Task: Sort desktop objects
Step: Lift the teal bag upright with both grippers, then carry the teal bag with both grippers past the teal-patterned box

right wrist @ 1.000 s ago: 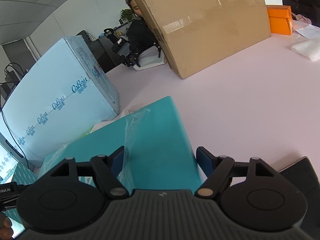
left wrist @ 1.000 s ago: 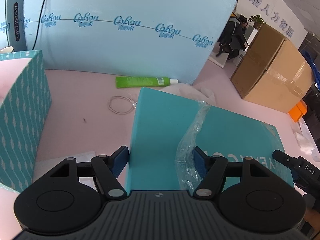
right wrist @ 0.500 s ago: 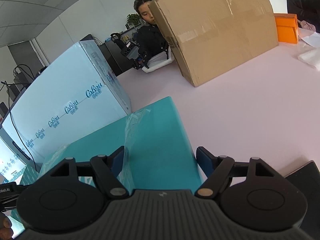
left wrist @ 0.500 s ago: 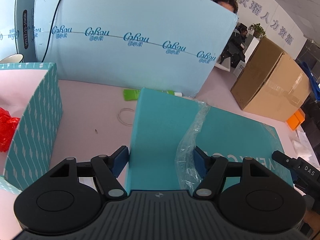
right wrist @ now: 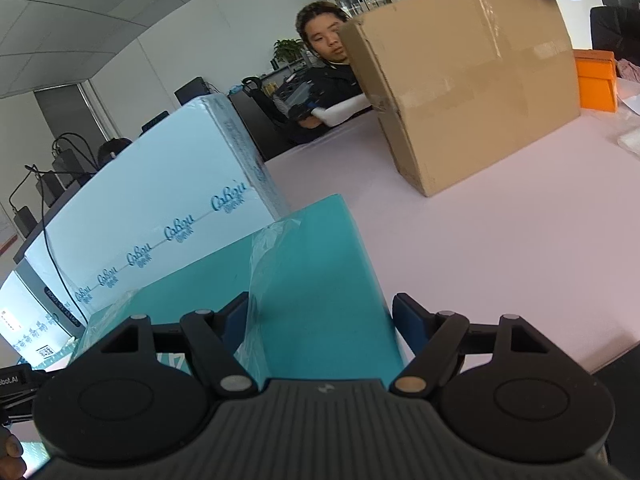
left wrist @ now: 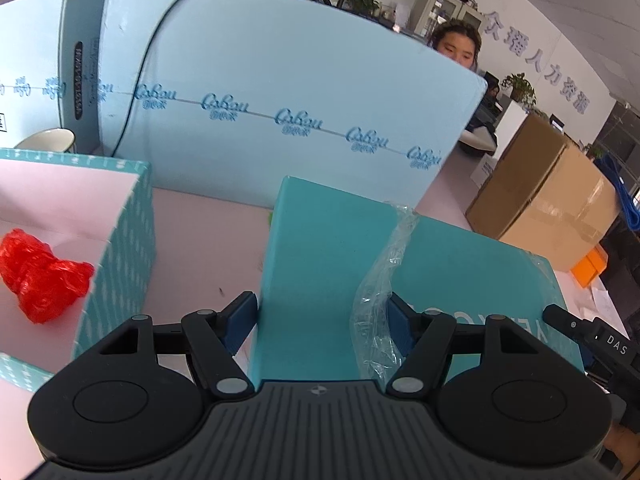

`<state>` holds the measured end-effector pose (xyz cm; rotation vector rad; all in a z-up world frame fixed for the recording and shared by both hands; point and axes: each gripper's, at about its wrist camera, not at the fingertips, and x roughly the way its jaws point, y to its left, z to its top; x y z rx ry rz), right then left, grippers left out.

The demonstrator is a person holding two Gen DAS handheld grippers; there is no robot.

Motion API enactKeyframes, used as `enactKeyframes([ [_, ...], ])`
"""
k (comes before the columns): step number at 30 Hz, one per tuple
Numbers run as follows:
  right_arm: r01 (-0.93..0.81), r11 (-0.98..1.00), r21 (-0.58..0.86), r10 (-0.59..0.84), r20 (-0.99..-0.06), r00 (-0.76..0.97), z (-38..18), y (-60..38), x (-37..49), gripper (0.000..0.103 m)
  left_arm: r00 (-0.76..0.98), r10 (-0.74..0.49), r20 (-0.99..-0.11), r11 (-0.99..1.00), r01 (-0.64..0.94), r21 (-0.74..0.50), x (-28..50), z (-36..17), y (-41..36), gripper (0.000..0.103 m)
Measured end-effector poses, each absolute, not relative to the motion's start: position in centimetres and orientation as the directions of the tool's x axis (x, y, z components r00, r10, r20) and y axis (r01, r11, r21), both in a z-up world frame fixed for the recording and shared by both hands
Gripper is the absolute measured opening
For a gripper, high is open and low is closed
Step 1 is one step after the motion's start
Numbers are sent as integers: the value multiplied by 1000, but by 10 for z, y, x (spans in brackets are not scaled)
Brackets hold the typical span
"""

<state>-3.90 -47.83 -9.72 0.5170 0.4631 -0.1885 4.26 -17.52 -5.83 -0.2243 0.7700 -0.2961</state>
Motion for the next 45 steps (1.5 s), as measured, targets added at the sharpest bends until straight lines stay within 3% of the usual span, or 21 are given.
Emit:
enactKeyframes([
  [45,154,881,448,64,-435,898,-67,-368,29,78,767,-230,-599,949,41,-312,63,-37,-48,64],
])
